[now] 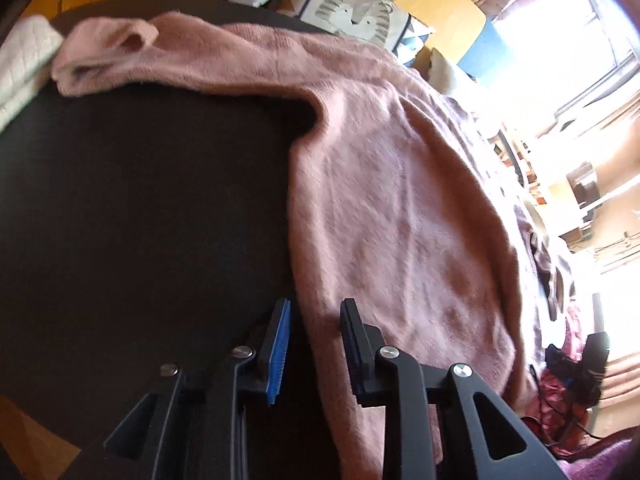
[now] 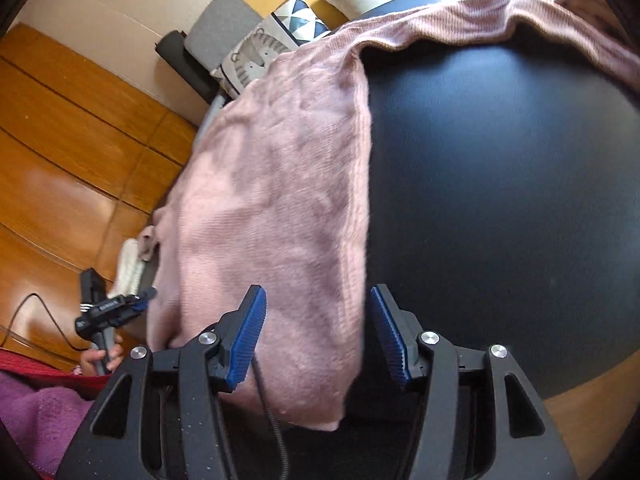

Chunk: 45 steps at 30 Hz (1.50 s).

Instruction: Fold clothes

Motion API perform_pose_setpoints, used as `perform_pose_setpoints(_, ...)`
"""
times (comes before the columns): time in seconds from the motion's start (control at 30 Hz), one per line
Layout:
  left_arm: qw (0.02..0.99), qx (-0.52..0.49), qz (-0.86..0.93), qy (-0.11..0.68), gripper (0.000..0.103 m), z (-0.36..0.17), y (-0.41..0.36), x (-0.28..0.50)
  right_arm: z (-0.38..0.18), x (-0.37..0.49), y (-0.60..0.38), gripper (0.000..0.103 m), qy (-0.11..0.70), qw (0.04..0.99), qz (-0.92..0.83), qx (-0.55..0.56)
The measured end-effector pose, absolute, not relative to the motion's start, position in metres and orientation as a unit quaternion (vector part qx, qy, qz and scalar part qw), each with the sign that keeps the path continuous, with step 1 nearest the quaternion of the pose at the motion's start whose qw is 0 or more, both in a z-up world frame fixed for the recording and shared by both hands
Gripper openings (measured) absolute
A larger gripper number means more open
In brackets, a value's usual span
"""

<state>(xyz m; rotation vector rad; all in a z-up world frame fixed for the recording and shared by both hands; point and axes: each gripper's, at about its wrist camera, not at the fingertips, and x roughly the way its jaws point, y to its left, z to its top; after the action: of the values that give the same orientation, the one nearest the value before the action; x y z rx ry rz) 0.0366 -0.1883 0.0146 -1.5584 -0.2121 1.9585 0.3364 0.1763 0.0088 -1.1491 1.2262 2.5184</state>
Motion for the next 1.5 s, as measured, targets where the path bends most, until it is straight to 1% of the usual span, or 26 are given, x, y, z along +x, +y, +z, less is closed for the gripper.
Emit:
perform_pose_setpoints(0.1, 0.329, -0.584, 0.739, -0.069, 0.033, 0.016, -0.176, 0.052, 0.011, 0.333, 0.17, 0.059, 0.393, 0.051, 0.835, -0.382)
perform_pose_setpoints(0.17, 0.342, -0.577, 0.739, -0.057, 0.041, 0.018, -0.167, 0.06, 0.012, 0.33, 0.166, 0.059, 0.384, 0.047, 0.837, -0.386)
perform_pose_setpoints(0.27, 0.347, -0.57, 0.743, -0.045, 0.048, 0.02, -0.158, 0.065, 0.014, 0.325, 0.16, 0.059, 0.371, 0.05, 0.841, -0.392)
perform_pose_setpoints(0.37, 0.345, -0.565, 0.748, -0.041, 0.055, 0.021, -0.157, 0.071, 0.018, 0.319, 0.152, 0.059, 0.335, 0.063, 0.847, -0.407)
perform_pose_setpoints(0.4, 0.344, -0.564, 0.75, -0.037, 0.055, 0.021, -0.154, 0.073, 0.018, 0.316, 0.149, 0.059, 0.321, 0.072, 0.849, -0.413)
perform_pose_setpoints(0.43, 0.341, -0.562, 0.753, -0.03, 0.056, 0.022, -0.152, 0.075, 0.019, 0.314, 0.147, 0.055, 0.307, 0.081, 0.851, -0.419)
perform_pose_setpoints(0.47, 0.338, -0.561, 0.756, -0.021, 0.056, 0.022, -0.149, 0.077, 0.02, 0.312, 0.144, 0.046, 0.292, 0.09, 0.852, -0.425)
perform_pose_setpoints(0.5, 0.335, -0.559, 0.759, -0.01, 0.056, 0.023, -0.146, 0.079, 0.02, 0.31, 0.141, 0.04, 0.277, 0.1, 0.853, -0.432)
perform_pose_setpoints(0.53, 0.332, -0.554, 0.763, 0.009, 0.055, 0.024, -0.142, 0.082, 0.021, 0.309, 0.14, 0.028, 0.262, 0.112, 0.852, -0.439)
perform_pose_setpoints(0.57, 0.328, -0.548, 0.769, 0.031, 0.054, 0.024, -0.138, 0.084, 0.021, 0.309, 0.14, 0.021, 0.256, 0.116, 0.852, -0.441)
perform_pose_setpoints(0.6, 0.325, -0.542, 0.773, 0.053, 0.053, 0.025, -0.134, 0.087, 0.021, 0.309, 0.141, 0.018, 0.255, 0.119, 0.851, -0.443)
perform_pose_setpoints(0.67, 0.328, -0.523, 0.781, 0.099, 0.036, 0.027, -0.125, 0.096, 0.019, 0.311, 0.145, 0.014, 0.273, 0.121, 0.848, -0.438)
perform_pose_setpoints(0.7, 0.338, -0.52, 0.778, 0.103, 0.029, 0.028, -0.122, 0.098, 0.019, 0.311, 0.147, 0.013, 0.281, 0.121, 0.846, -0.437)
perform_pose_setpoints(0.73, 0.348, -0.524, 0.772, 0.095, 0.016, 0.028, -0.122, 0.098, 0.019, 0.312, 0.148, 0.012, 0.286, 0.121, 0.845, -0.435)
perform_pose_setpoints(0.77, 0.354, -0.53, 0.766, 0.081, 0.014, 0.028, -0.122, 0.096, 0.019, 0.313, 0.149, 0.012, 0.287, 0.121, 0.845, -0.434)
perform_pose_setpoints(0.97, 0.36, -0.563, 0.744, 0.0, 0.011, 0.025, -0.145, 0.083, 0.026, 0.315, 0.153, 0.012, 0.301, 0.122, 0.845, -0.425)
perform_pose_setpoints(1.13, 0.364, -0.564, 0.741, -0.015, 0.011, 0.026, -0.146, 0.084, 0.039, 0.322, 0.161, 0.012, 0.305, 0.133, 0.848, -0.414)
perform_pose_setpoints(1.4, 0.366, -0.544, 0.754, -0.038, 0.011, 0.047, -0.168, 0.073, 0.056, 0.331, 0.179, 0.01, 0.297, 0.162, 0.847, -0.411)
perform_pose_setpoints(1.5, 0.363, -0.542, 0.757, -0.042, 0.011, 0.049, -0.182, 0.071, 0.055, 0.329, 0.182, 0.006, 0.29, 0.176, 0.842, -0.42)
